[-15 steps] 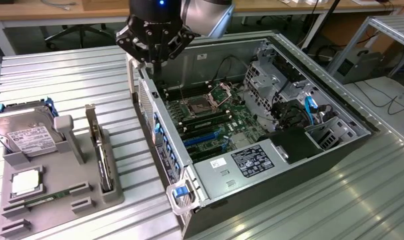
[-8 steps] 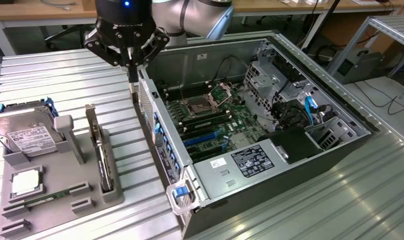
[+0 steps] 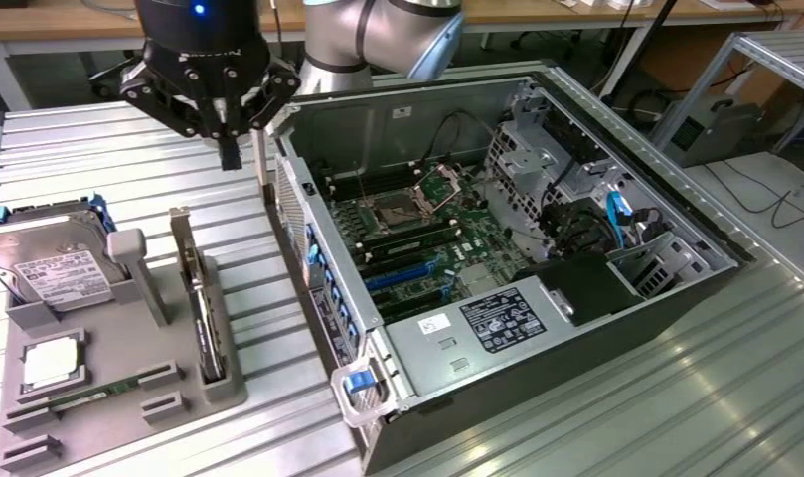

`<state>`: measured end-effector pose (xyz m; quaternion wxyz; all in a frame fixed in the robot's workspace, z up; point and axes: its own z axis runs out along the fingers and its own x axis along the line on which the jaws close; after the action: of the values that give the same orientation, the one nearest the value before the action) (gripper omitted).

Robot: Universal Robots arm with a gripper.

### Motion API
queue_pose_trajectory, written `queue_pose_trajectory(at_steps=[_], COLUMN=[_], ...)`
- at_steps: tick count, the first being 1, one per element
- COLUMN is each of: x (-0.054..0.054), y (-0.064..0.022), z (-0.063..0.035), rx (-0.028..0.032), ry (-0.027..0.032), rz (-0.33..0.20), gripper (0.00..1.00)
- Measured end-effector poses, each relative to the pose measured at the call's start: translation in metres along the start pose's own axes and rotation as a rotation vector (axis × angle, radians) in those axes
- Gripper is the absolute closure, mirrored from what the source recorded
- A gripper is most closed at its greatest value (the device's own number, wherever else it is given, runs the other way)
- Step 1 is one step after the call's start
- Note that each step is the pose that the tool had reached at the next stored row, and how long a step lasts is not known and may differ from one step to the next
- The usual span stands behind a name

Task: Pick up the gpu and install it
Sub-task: 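Reach for the gpu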

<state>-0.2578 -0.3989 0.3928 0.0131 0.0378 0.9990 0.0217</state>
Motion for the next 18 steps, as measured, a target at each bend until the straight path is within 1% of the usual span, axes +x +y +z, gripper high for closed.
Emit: queue_pose_trajectory(at_steps=[3,5,11,13,15,18], x=[0.012,0.023,0.043,0.049,0.049,0.049], y=[-0.0009,-0.0016,-0.0032,-0.0036,-0.0037,-0.0082], z=[-0.0001,-0.0002,-0.0003,-0.0004,-0.0004,-0.0005], rx=[0.0,0.0,0.0,0.0,0.0,0.0], ry=[0.0,0.0,0.0,0.0,0.0,0.0], rz=[0.0,0.0,0.001,0.001,0.001,0.001], gripper=[0.89,0.89,0.89,0.89,0.89,0.89])
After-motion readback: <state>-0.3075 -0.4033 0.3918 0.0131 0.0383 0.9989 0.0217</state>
